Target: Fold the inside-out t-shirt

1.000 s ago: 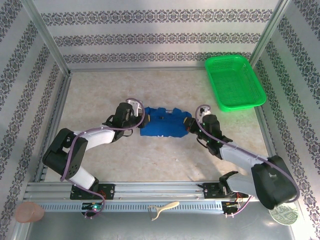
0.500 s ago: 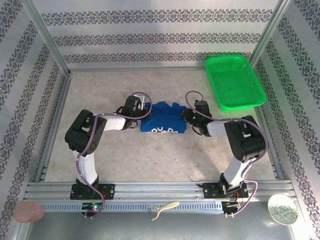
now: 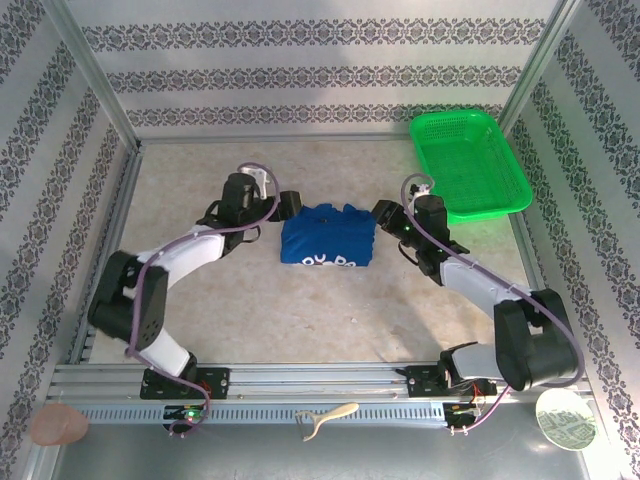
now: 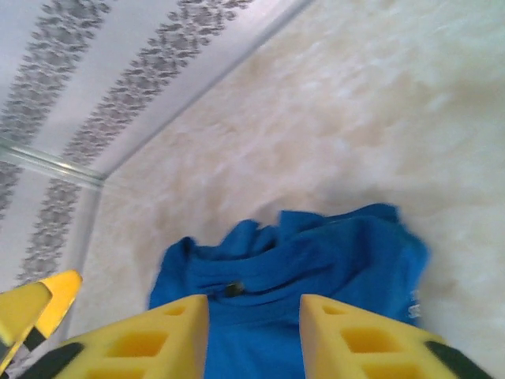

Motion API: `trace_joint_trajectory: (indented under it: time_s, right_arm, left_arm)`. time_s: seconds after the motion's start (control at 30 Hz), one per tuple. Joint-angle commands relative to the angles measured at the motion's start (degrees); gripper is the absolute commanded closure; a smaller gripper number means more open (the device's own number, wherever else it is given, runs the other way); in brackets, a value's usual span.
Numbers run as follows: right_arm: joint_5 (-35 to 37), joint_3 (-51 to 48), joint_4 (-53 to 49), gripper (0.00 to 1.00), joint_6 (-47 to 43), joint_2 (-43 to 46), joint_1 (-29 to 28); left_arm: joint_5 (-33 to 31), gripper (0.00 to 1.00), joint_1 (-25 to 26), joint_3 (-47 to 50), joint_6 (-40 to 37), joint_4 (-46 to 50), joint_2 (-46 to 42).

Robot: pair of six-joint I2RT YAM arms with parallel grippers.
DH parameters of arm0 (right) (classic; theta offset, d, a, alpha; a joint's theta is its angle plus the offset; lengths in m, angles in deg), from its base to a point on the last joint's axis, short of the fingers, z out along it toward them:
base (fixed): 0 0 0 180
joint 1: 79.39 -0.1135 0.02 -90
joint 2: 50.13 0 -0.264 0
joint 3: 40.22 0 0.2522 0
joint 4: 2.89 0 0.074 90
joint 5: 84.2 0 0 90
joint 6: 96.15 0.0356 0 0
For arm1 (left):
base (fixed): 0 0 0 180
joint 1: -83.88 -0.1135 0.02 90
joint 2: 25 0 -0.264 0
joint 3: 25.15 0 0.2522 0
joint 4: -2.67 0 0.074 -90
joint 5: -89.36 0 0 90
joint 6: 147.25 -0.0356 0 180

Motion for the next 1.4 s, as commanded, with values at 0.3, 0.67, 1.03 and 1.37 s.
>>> trace_joint_trajectory:
  time_s: [0.3,0.67,1.03,1.37]
  right_arm:
    - [-7.26,9.43,8.45,0.93,3.33,-22.57,-2.73]
    - [-9.53,12.39,12.68,0.79,4.45,-31.65,0.47]
    - [-9.97,4.60,4.55,0.49,1.63,-8.66,1.96]
    - [-4.56,-1.85,-12.88,0.26,-4.31,11.18,4.73]
  left_arm:
    - [13.88,0.13,1.75,-9.54,10.08,-8.89,20.48]
    - [15.11,0.14,-2.69,-15.23,16.56,-17.17,29.64]
    - [8.13,0.07,-3.36,-4.87,7.13,11.63,9.50]
    - [16.63,0.04,-3.26,1.02,5.11,10.69,10.50]
